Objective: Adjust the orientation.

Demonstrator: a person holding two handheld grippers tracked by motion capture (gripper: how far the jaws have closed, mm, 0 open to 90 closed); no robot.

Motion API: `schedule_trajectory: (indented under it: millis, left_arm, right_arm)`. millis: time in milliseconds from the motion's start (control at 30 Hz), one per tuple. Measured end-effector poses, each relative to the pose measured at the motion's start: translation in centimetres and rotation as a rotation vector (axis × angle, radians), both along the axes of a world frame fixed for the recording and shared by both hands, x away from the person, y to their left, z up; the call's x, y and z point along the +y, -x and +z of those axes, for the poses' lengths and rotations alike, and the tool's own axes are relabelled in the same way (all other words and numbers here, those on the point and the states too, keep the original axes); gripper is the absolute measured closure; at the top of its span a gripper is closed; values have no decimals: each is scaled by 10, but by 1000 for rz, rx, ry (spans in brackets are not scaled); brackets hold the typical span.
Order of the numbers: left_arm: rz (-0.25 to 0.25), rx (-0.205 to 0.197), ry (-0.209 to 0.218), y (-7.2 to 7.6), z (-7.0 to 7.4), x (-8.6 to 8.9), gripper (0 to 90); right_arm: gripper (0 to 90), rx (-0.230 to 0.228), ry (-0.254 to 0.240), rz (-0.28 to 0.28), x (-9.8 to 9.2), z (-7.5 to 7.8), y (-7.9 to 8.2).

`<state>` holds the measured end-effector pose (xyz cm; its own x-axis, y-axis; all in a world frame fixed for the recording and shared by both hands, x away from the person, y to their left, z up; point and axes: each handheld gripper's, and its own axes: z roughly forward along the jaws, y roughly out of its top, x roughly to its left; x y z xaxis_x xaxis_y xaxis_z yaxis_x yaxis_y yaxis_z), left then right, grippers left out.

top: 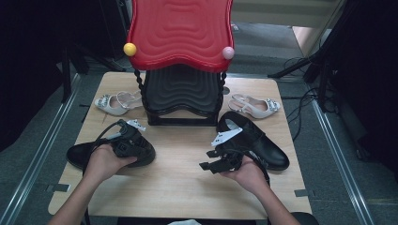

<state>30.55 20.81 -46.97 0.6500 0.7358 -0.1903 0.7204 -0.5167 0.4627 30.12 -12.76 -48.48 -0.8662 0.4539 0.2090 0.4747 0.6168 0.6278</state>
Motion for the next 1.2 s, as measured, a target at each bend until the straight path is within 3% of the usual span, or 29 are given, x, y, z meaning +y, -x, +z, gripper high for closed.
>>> schedule_trajectory:
  millis: [300, 433, 733, 867, 967, 1100, 1200]
  left_arm:
    - [5, -5, 28, 7, 18, 11, 786]
    - [21, -37, 33, 11, 32, 17, 789]
    - [22, -71, 137, 15, 58, 24, 813]
    - [10, -76, 134, 15, 68, 10, 818]
    - [-17, -51, 138, 12, 73, -10, 816]
    - [-32, -41, 139, 9, 72, -29, 816]
    - [-75, -27, 149, 3, 67, -51, 815]
  right_arm:
    - [452, 4, -1, 2, 0, 0, 0]
    - [452, 5, -3, 6, 1, 0, 0]
    - [452, 9, -13, 4, -2, 1, -2]
    - [452, 9, -31, -10, -6, 4, -4]
    - [452, 10, -44, -22, -10, 6, -5]
    - [452, 8, -52, -29, -13, 8, -6]
    - [452, 2, -57, -36, -17, 10, -6]
